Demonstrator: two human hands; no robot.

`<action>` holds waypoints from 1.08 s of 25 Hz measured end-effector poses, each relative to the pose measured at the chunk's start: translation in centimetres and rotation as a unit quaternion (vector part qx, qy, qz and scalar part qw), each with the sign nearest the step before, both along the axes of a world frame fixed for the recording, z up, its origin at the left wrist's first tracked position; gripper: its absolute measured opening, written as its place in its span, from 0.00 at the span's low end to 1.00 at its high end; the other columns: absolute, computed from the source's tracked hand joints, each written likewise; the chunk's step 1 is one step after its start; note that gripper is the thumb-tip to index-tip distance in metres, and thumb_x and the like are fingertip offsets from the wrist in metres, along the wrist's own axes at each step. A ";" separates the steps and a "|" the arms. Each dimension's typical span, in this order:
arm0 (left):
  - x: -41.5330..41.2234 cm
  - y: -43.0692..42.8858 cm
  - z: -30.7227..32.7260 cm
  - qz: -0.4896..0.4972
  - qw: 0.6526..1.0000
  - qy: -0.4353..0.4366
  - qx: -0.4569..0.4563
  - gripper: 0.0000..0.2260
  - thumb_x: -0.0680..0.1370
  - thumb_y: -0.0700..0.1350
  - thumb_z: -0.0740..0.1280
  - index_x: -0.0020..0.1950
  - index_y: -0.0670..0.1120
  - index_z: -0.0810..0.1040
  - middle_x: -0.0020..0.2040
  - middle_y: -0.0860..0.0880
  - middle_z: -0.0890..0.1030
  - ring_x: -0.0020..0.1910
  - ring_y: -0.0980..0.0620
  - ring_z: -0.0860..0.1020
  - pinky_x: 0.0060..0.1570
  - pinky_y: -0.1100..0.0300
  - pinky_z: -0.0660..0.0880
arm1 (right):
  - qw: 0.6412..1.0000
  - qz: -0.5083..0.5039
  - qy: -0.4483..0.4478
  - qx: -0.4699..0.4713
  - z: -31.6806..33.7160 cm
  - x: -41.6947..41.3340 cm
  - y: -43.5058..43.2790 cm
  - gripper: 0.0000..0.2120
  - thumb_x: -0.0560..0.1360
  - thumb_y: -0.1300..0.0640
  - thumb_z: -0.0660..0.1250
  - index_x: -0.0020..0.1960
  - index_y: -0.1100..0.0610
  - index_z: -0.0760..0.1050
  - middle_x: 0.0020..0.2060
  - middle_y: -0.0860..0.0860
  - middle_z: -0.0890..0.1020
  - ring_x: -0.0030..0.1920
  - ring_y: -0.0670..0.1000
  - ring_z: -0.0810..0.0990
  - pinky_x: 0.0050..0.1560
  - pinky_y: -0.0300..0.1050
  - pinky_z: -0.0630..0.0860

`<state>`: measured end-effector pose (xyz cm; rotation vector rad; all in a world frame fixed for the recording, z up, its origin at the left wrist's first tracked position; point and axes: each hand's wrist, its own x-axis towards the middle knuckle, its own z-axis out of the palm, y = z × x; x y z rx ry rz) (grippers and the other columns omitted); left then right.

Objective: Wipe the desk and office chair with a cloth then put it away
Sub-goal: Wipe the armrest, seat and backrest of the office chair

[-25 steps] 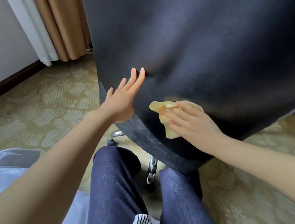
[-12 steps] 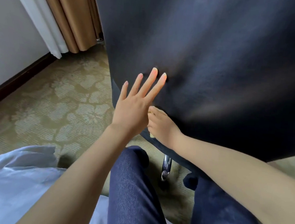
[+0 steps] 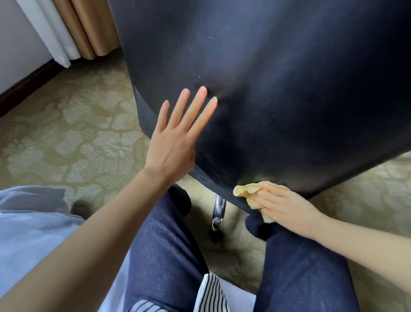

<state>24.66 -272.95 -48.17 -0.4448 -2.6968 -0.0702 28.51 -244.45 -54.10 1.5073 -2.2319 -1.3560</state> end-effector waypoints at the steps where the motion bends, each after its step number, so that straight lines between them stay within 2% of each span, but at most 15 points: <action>1: 0.6 0.5 -1.0 -0.023 0.999 -0.009 -0.030 0.46 0.67 0.32 0.65 0.78 0.50 0.43 0.79 0.48 0.48 0.77 0.44 0.49 0.73 0.45 0.51 | 0.999 -0.002 -0.008 -0.039 0.6 0.6 1.2 0.22 0.70 0.54 0.71 0.63 0.55 0.77 0.66 0.49 0.75 0.67 0.51 0.73 0.72 0.52 0.60; 3: 1.5 1.3 -2.4 -0.043 0.997 -0.042 -0.057 0.46 0.68 0.33 0.64 0.78 0.51 0.40 0.79 0.47 0.48 0.77 0.45 0.49 0.73 0.46 0.50 | 0.992 0.001 -0.010 -0.123 1.8 1.2 2.6 0.17 0.68 0.62 0.67 0.57 0.58 0.81 0.61 0.52 0.79 0.61 0.53 0.78 0.70 0.51 0.64; 5: 1.4 1.9 -3.0 -0.041 0.996 -0.066 -0.053 0.46 0.69 0.33 0.63 0.77 0.51 0.38 0.79 0.46 0.49 0.77 0.46 0.49 0.73 0.46 0.50 | 0.985 0.010 0.015 -0.173 3.2 0.9 2.5 0.18 0.69 0.66 0.62 0.57 0.59 0.81 0.62 0.54 0.78 0.61 0.55 0.78 0.72 0.54 0.59; 7: 1.0 1.6 -3.1 -0.043 0.994 -0.072 -0.066 0.45 0.69 0.34 0.63 0.77 0.51 0.38 0.79 0.47 0.49 0.77 0.48 0.50 0.73 0.46 0.50 | 0.986 0.007 0.043 -0.162 3.9 0.0 0.6 0.19 0.72 0.61 0.63 0.62 0.57 0.78 0.67 0.53 0.74 0.65 0.53 0.75 0.73 0.52 0.59; 9: 0.5 1.0 -2.9 -0.054 0.992 -0.075 -0.085 0.46 0.69 0.35 0.63 0.76 0.52 0.36 0.79 0.48 0.48 0.77 0.49 0.49 0.73 0.45 0.50 | 0.984 0.003 0.063 -0.169 3.7 -1.6 -2.2 0.17 0.75 0.56 0.64 0.63 0.53 0.77 0.68 0.49 0.73 0.67 0.50 0.73 0.72 0.49 0.60; 11: 0.4 0.6 -2.8 -0.061 0.990 -0.079 -0.097 0.45 0.71 0.35 0.62 0.75 0.53 0.33 0.79 0.49 0.45 0.77 0.49 0.48 0.73 0.45 0.49 | 0.986 0.003 0.092 -0.142 3.0 -3.1 -5.7 0.18 0.79 0.52 0.61 0.68 0.52 0.72 0.70 0.48 0.70 0.71 0.49 0.66 0.73 0.49 0.53; 13: 0.5 0.8 -2.7 -0.055 0.990 -0.083 -0.100 0.45 0.72 0.36 0.60 0.74 0.53 0.30 0.79 0.49 0.43 0.77 0.50 0.45 0.73 0.46 0.46 | 0.992 -0.036 0.072 -0.093 1.3 -4.2 -9.0 0.22 0.82 0.51 0.54 0.74 0.56 0.60 0.76 0.54 0.58 0.76 0.54 0.52 0.73 0.53 0.40; 15: 0.8 1.2 -3.0 -0.043 0.991 -0.087 -0.095 0.45 0.72 0.36 0.59 0.72 0.53 0.26 0.78 0.49 0.41 0.77 0.49 0.44 0.73 0.46 0.45 | 0.991 -0.100 0.047 -0.076 -0.1 -4.4 -11.5 0.25 0.82 0.53 0.52 0.76 0.60 0.53 0.77 0.56 0.51 0.77 0.57 0.45 0.74 0.53 0.37; 18: 1.1 1.6 -3.2 -0.029 0.993 -0.087 -0.073 0.46 0.72 0.37 0.61 0.72 0.54 0.27 0.78 0.49 0.41 0.77 0.49 0.44 0.73 0.45 0.45 | 0.988 -0.114 0.039 -0.094 -1.8 -4.5 -11.8 0.27 0.81 0.52 0.55 0.77 0.59 0.51 0.77 0.55 0.47 0.76 0.58 0.42 0.74 0.54 0.36; 20: 1.3 1.9 -3.1 -0.021 0.993 -0.093 -0.064 0.46 0.72 0.39 0.63 0.72 0.53 0.27 0.78 0.49 0.40 0.77 0.48 0.43 0.73 0.45 0.46 | 0.996 -0.081 0.021 -0.043 -3.1 -4.1 -10.3 0.27 0.80 0.51 0.59 0.76 0.55 0.56 0.77 0.54 0.47 0.76 0.58 0.40 0.73 0.57 0.34; 22: 1.4 2.0 -3.2 -0.015 0.993 -0.098 -0.065 0.47 0.72 0.40 0.64 0.72 0.53 0.27 0.78 0.49 0.39 0.77 0.48 0.42 0.73 0.45 0.46 | 0.995 -0.092 -0.023 0.003 -4.3 -3.0 -7.7 0.23 0.79 0.53 0.59 0.74 0.51 0.62 0.76 0.50 0.54 0.77 0.55 0.45 0.72 0.56 0.31; 24: 1.4 2.0 -3.3 -0.014 0.993 -0.100 -0.062 0.49 0.72 0.40 0.66 0.72 0.53 0.26 0.78 0.49 0.38 0.77 0.48 0.41 0.73 0.45 0.46 | 0.991 -0.117 -0.060 0.007 -5.1 -1.3 -4.4 0.21 0.80 0.52 0.56 0.73 0.48 0.65 0.74 0.45 0.60 0.76 0.50 0.51 0.67 0.54 0.24; 26: 1.2 1.9 -3.4 -0.016 0.994 -0.100 -0.052 0.50 0.72 0.39 0.66 0.72 0.53 0.26 0.78 0.49 0.39 0.77 0.48 0.41 0.73 0.45 0.46 | 0.991 -0.067 -0.099 0.063 -6.2 -0.1 -0.6 0.22 0.82 0.56 0.52 0.76 0.57 0.58 0.76 0.50 0.55 0.77 0.52 0.46 0.63 0.53 0.20; 27: 1.1 2.0 -3.5 -0.018 0.994 -0.098 -0.047 0.50 0.72 0.39 0.67 0.72 0.53 0.26 0.78 0.49 0.40 0.77 0.48 0.42 0.73 0.45 0.47 | 0.991 -0.016 -0.107 0.074 -6.2 0.6 1.1 0.22 0.82 0.58 0.51 0.76 0.60 0.56 0.77 0.52 0.54 0.77 0.52 0.46 0.65 0.51 0.21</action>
